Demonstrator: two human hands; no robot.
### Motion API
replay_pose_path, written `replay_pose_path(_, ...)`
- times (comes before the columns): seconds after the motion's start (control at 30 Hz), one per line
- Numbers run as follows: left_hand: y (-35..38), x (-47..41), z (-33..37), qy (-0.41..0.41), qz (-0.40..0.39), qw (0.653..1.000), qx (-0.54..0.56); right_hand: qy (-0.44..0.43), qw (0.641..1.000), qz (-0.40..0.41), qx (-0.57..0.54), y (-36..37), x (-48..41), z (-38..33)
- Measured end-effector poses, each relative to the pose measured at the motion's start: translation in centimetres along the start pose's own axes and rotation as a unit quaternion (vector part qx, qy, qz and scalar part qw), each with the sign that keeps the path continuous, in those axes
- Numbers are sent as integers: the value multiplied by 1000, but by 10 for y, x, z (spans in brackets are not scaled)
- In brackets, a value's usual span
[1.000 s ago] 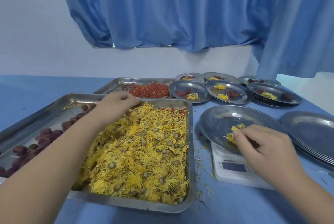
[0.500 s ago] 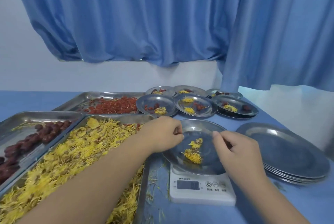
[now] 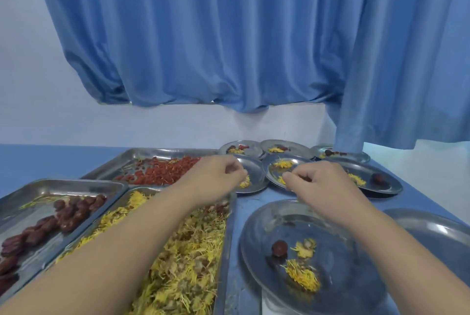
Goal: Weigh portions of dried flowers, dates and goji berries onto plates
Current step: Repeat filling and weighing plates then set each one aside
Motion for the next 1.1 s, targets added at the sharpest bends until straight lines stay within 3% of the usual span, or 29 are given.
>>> replay_pose_path(0.17,-56,-28,-74,-84,88,993,-4,18,998,-38,41,29,-21,15)
replay_pose_path(0.3,-79,-47,-127,-123,112,985,-51,40,994,-78,72,42,-21,33)
replay_pose_path(0.53,-69,-86,-206,-192,48,974,-111,57,993,-65,86,24,-29,49)
replay_pose_path(0.67,-46,-105,-227,-208,-12,970,-127,63,993,-57,86,17,-31,54)
replay_pose_path(0.83,-13,-125,-235,-204,-79,950,-221,74,994,-27,77,9,-34,66)
replay_pose_path(1.1,-2,-130,-235,-216,-88,926,-297,61,995,14,81,-4,-35,64)
Point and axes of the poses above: each hand's wrist, its own x-axis away from the middle knuckle, its own y-axis out of the palm, z = x × y, the point moved 10 cm from there along -x, towards the middle knuckle, and after that the axes turned 12 degrees about x, right-handed, at the moved point
